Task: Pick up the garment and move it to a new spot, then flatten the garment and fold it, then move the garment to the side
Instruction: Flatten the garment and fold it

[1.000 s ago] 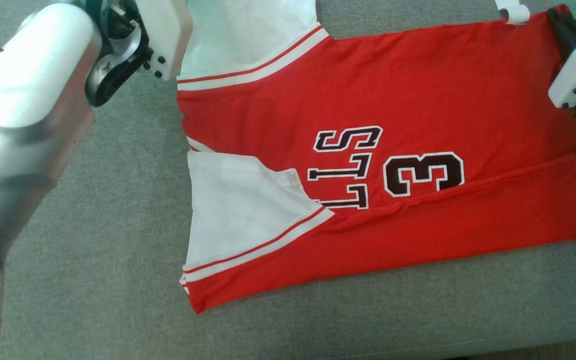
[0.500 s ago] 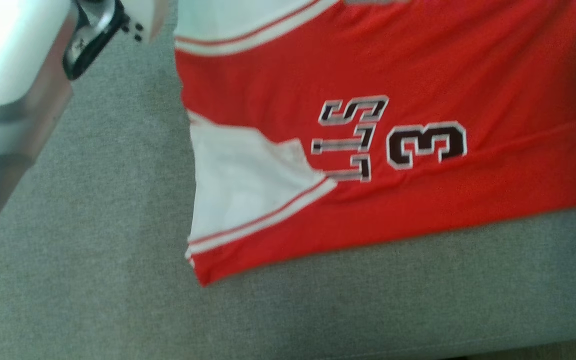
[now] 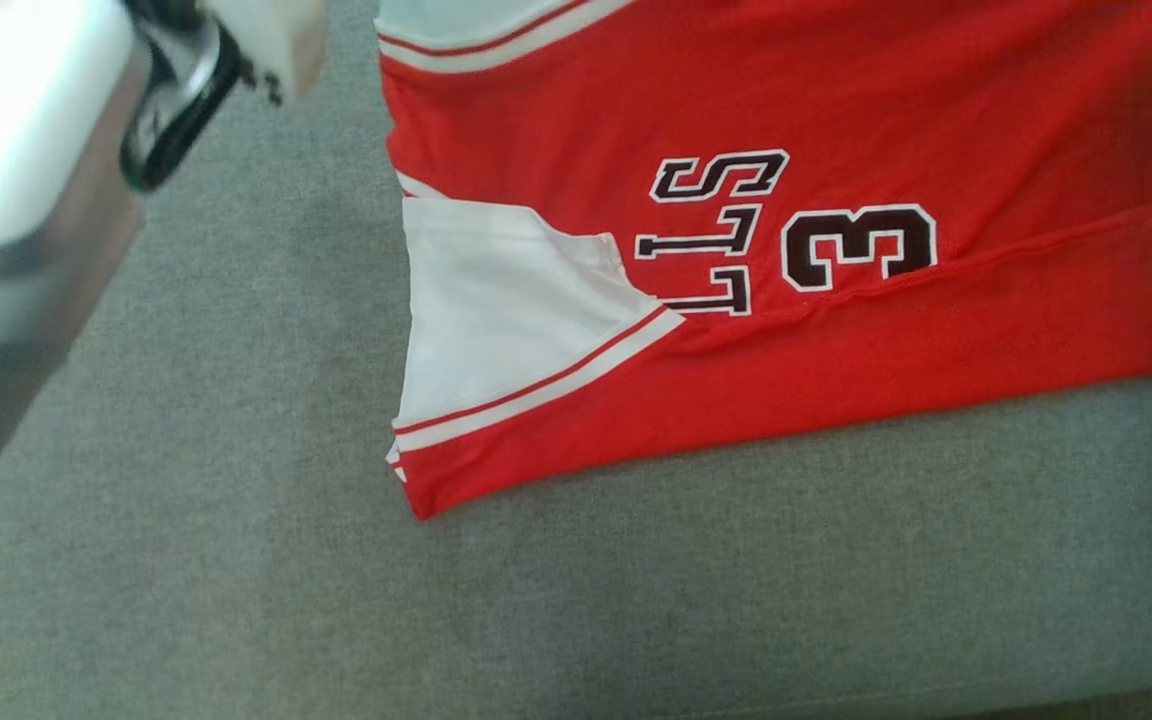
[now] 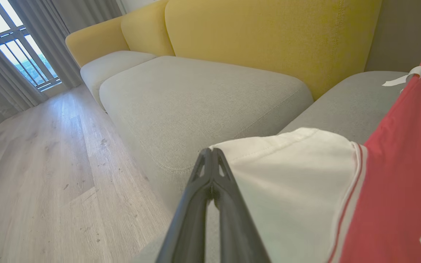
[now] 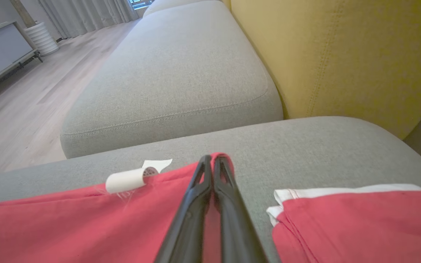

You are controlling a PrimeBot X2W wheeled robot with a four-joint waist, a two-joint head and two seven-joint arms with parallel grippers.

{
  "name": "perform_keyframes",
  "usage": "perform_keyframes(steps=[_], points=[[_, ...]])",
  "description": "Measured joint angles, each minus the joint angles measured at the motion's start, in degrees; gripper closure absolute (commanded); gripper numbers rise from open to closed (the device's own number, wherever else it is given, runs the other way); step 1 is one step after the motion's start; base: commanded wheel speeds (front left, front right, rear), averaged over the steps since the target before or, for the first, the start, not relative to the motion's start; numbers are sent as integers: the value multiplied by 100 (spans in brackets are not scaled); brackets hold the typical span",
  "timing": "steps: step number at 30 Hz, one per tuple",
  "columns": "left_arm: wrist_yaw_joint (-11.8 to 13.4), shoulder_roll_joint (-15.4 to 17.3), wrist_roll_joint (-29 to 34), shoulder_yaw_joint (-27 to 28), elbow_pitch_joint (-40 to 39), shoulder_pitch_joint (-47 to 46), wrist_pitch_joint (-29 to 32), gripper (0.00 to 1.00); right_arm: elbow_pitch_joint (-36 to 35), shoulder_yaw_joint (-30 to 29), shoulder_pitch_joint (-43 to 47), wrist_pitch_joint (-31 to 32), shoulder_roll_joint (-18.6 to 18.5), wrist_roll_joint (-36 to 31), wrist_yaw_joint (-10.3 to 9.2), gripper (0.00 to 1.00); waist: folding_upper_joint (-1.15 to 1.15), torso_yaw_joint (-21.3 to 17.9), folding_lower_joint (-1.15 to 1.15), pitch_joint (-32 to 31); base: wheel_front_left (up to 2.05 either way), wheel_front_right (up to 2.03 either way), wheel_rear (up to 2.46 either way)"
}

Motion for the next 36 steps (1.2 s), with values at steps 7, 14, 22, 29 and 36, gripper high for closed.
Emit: perform_keyframes(steps=[7, 14, 22, 29, 36], points=[[359, 464, -158, -19, -957, 803, 102, 100, -246, 41, 547, -86, -212, 310, 1, 100, 0, 83, -1, -157, 0, 0, 0], [720, 832, -294, -18, -1813, 1373, 158, 100, -445, 41, 809, -96, -396, 464, 0, 100, 0, 127, 0, -239, 0, 0, 0], [1100, 1137, -494, -27, -2587, 2026, 180, 100, -665, 25, 1295, -196, -528, 586, 0, 100, 0, 176, -1, -354, 0, 0, 0], [1373, 1419, -673, -48, -3052, 2672, 148, 100, -835, -9, 1730, -301, -582, 639, 1, 100, 0, 175, -1, -467, 0, 0, 0], [1758, 1570, -799, -127, -3479, 3429, 40, 100, -1060, -113, 2314, -417, -620, 637, 1, 100, 0, 184, -1, -591, 0, 0, 0]])
